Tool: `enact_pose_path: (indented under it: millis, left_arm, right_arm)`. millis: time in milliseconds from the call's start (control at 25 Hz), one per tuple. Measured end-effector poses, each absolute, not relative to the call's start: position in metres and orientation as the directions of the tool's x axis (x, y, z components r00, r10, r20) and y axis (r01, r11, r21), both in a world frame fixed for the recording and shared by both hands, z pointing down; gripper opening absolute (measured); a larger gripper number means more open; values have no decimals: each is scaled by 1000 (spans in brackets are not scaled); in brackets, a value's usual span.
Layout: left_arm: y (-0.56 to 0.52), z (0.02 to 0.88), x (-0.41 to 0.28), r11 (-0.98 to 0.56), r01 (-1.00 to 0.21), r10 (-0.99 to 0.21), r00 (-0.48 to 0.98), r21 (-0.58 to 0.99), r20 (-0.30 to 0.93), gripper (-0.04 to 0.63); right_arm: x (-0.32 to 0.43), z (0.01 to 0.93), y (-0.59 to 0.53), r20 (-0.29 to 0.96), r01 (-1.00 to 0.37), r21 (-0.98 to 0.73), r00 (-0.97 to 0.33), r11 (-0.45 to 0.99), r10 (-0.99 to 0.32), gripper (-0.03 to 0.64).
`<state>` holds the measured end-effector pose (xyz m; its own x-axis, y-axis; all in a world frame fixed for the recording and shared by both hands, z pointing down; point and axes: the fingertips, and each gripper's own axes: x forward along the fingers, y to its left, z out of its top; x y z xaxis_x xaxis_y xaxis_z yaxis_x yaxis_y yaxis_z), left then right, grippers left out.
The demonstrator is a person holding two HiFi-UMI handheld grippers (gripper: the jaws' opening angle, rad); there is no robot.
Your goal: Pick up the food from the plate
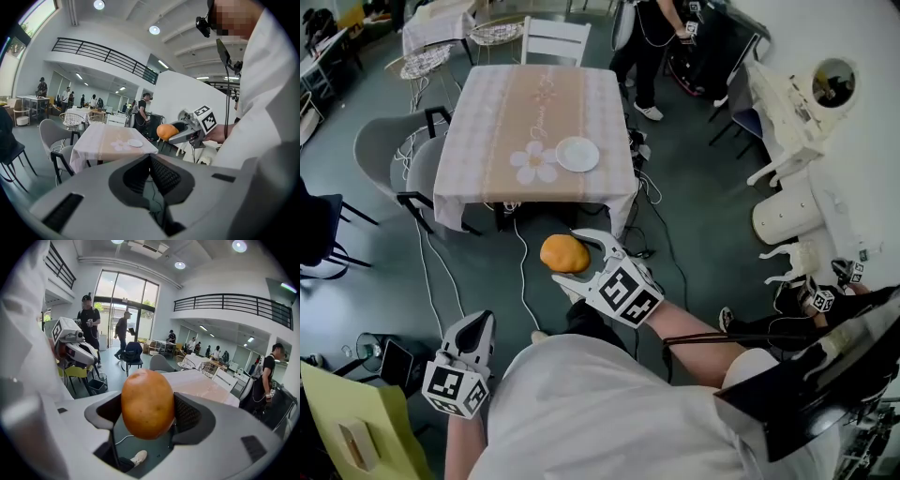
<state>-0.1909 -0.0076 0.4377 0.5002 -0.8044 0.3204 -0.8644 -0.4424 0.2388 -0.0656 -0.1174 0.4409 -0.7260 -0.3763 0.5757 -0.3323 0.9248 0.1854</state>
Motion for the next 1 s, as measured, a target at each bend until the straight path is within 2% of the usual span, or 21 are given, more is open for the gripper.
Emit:
enact_pose_path:
  millis: [1000]
  left_arm:
    - [1, 435, -183, -435, -868, -805, 494, 241, 327, 9]
  right_arm:
    - [-66, 438, -107, 568, -301, 186, -743, 935, -353, 351]
